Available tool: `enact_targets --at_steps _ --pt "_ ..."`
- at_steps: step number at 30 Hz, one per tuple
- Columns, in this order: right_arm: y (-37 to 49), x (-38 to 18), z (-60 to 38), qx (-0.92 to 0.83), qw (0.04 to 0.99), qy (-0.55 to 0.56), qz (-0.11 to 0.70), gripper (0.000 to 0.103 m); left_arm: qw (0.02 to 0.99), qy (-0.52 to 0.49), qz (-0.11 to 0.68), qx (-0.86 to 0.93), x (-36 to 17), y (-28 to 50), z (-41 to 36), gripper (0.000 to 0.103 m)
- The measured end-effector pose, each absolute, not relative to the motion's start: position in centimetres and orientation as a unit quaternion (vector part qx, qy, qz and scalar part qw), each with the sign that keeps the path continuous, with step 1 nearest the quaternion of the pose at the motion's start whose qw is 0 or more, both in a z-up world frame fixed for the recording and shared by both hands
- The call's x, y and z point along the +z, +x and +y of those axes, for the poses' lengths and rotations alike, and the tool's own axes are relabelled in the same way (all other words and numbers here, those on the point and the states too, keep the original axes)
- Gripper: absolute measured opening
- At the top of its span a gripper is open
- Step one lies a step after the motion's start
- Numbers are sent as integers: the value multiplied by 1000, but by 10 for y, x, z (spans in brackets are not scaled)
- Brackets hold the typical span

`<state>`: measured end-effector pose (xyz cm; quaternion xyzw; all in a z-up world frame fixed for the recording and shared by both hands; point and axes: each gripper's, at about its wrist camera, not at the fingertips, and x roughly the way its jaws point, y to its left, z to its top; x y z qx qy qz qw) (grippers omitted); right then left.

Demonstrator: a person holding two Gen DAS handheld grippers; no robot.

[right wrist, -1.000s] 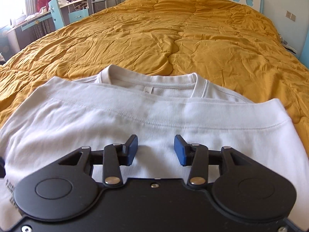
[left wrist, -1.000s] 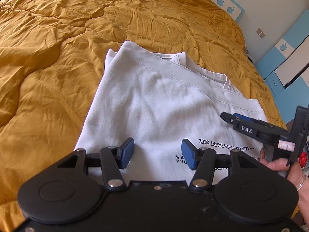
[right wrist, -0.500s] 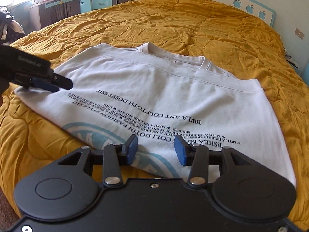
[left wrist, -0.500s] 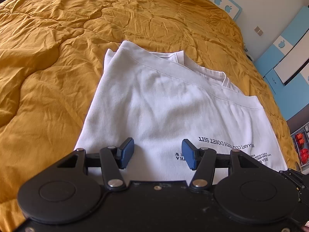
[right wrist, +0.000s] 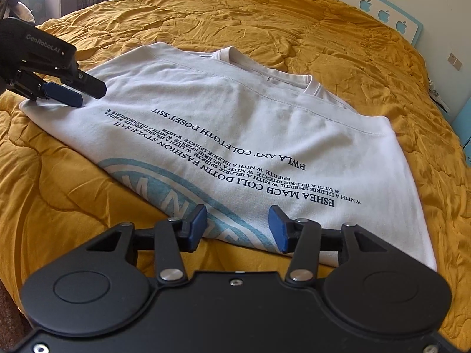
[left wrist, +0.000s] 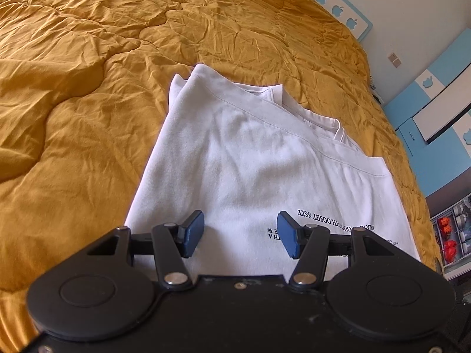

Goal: Fold small clothes

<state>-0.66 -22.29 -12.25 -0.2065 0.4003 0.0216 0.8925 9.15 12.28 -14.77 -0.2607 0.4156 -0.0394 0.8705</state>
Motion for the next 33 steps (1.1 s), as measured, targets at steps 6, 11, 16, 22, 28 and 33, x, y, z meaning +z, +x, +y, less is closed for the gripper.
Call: enact_targets --at_steps 6,11,16,22,28,33 --pt "-13 -133 -220 13 896 -221 384 50 872 -274 404 -50 -160 80 131 58" --pt "-11 -132 -219 2 897 -225 380 54 866 -292 402 -56 -159 80 136 58" --pt "-22 -102 -195 10 927 -201 316 54 867 -308 390 -31 -142 74 150 58" --pt "-27 -114 -112 127 903 -288 294 54 870 -312 382 -2 -127 66 183 58" --pt "-19 -150 -44 185 862 -368 296 51 871 -308 382 13 -123 60 210 58" --pt "-18 -157 1 187 846 -427 259 51 869 -302 391 10 -127 71 225 58"
